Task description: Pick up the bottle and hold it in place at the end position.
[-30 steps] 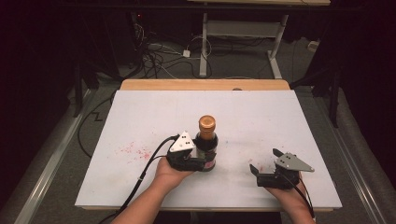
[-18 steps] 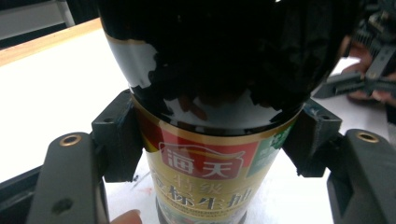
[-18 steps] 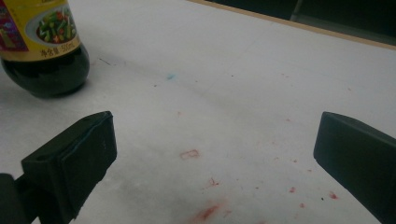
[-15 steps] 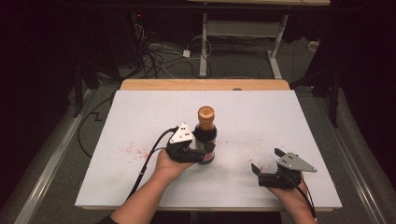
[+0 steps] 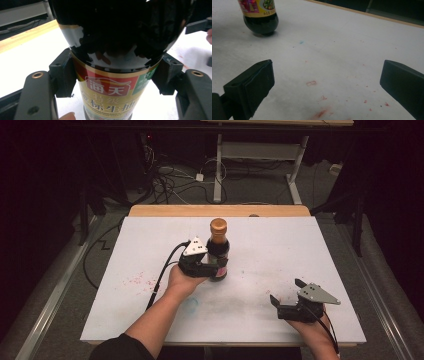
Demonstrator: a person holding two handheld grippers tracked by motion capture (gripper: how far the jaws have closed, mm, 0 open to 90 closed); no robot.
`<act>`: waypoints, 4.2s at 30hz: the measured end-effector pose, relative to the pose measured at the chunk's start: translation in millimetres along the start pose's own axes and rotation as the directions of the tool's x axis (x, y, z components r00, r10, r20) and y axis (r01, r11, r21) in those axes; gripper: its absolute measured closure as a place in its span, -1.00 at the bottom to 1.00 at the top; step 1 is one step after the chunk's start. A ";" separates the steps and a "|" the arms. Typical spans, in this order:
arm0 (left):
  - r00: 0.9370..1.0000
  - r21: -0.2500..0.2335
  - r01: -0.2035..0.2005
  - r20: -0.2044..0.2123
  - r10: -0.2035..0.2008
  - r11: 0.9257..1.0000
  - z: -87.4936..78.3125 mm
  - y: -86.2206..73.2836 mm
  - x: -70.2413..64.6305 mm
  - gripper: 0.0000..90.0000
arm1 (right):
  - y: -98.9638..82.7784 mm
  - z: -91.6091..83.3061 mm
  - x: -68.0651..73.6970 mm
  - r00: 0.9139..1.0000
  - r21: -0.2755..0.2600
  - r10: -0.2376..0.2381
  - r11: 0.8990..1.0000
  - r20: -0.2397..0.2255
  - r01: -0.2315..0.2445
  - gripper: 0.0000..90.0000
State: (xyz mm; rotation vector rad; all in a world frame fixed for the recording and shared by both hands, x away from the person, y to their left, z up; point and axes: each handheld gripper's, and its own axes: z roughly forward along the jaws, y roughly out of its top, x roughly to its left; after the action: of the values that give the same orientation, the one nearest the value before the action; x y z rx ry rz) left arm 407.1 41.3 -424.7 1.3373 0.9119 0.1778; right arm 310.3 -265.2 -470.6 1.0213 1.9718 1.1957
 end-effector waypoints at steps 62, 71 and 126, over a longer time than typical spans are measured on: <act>0.999 0.000 0.039 0.007 -0.039 0.999 22.5 -2.1 23.2 -0.39 | 58.4 58.4 19.9 0.977 -0.016 0.023 1.000 -0.211 -0.027 0.77; 0.999 -0.013 0.036 0.013 -0.036 0.999 22.0 -3.7 23.5 -0.37 | 72.4 67.5 23.7 0.977 -0.041 0.004 0.999 -0.214 -0.013 1.00; 0.999 -0.014 0.024 0.049 -0.023 1.000 20.7 -5.2 26.2 -0.36 | 196.3 75.2 36.8 0.969 -0.118 -0.106 0.990 -0.224 0.081 1.00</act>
State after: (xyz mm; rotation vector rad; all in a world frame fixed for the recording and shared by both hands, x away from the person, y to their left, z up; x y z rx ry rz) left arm 435.9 39.8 -442.4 1.3117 0.8838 0.1329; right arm 410.3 -143.1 -326.9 0.7545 2.0782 1.4040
